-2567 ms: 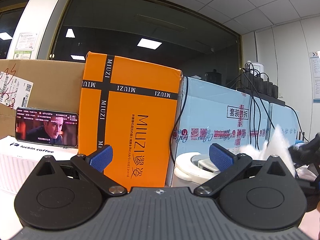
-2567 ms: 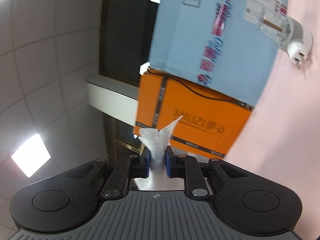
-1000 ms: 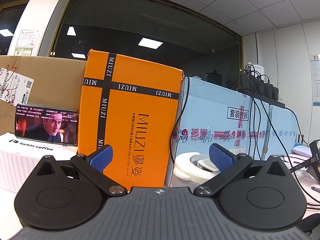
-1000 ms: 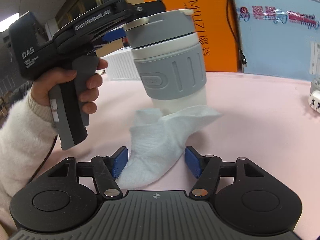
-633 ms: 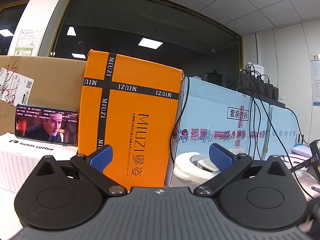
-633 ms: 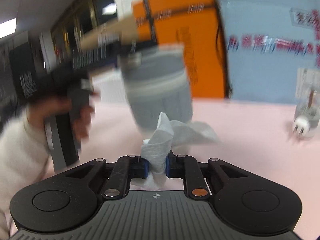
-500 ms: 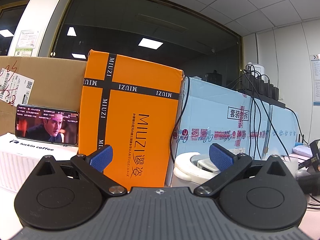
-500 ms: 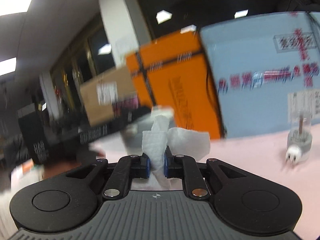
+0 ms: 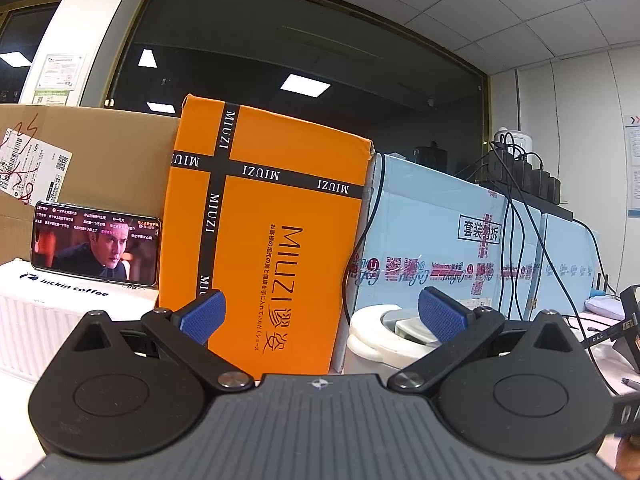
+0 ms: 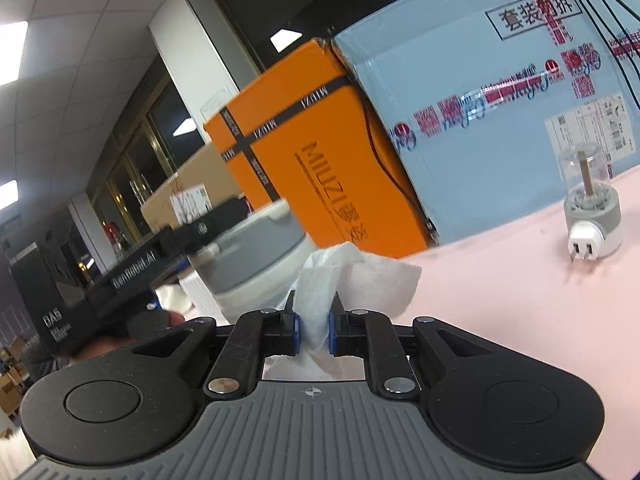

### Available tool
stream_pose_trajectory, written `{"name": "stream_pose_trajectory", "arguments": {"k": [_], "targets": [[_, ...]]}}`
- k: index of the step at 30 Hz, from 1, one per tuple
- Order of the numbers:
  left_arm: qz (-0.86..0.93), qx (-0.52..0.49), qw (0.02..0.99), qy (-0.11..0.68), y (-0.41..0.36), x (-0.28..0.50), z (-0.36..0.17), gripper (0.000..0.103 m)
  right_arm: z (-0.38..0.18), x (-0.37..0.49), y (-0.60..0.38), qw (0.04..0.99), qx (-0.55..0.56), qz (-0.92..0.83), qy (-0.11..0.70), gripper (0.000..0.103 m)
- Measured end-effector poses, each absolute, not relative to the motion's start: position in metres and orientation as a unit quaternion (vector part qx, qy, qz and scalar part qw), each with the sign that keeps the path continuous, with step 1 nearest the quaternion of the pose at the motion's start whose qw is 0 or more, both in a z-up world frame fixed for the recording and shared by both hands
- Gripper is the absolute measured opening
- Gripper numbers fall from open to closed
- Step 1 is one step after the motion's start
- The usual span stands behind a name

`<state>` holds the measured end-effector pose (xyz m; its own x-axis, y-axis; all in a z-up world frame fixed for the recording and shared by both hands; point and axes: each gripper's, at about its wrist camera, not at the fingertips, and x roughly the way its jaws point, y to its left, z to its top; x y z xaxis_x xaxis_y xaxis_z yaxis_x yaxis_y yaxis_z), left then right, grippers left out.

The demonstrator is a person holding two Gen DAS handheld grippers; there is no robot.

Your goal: Clean container

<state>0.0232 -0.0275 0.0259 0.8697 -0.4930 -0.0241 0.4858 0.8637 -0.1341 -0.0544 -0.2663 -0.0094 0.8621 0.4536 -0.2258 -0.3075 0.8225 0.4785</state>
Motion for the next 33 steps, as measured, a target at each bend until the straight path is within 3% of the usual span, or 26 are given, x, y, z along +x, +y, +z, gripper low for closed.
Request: {"name": "stream_pose_trajectory", "arguments": {"k": [11, 25, 28, 33], "targets": [[-0.253, -0.056, 0.966, 0.026, -0.028, 0.026, 0.026, 0.103, -0.026, -0.053, -0.240, 0.935, 0.154, 0.208, 0.243, 0.012], [-0.255, -0.062, 0.965, 0.028, -0.026, 0.027, 0.025, 0.103, 0.038, -0.081, -0.293, 0.936, 0.282, 0.210, 0.029, 0.010], [-0.255, -0.064, 0.964, 0.028, -0.026, 0.027, 0.024, 0.103, 0.039, -0.065, -0.298, 0.926, 0.318, 0.200, 0.027, 0.010], [-0.256, -0.065, 0.964, 0.028, -0.027, 0.028, 0.025, 0.103, 0.007, -0.030, -0.293, 0.902, 0.375, 0.196, 0.090, 0.010]]}}
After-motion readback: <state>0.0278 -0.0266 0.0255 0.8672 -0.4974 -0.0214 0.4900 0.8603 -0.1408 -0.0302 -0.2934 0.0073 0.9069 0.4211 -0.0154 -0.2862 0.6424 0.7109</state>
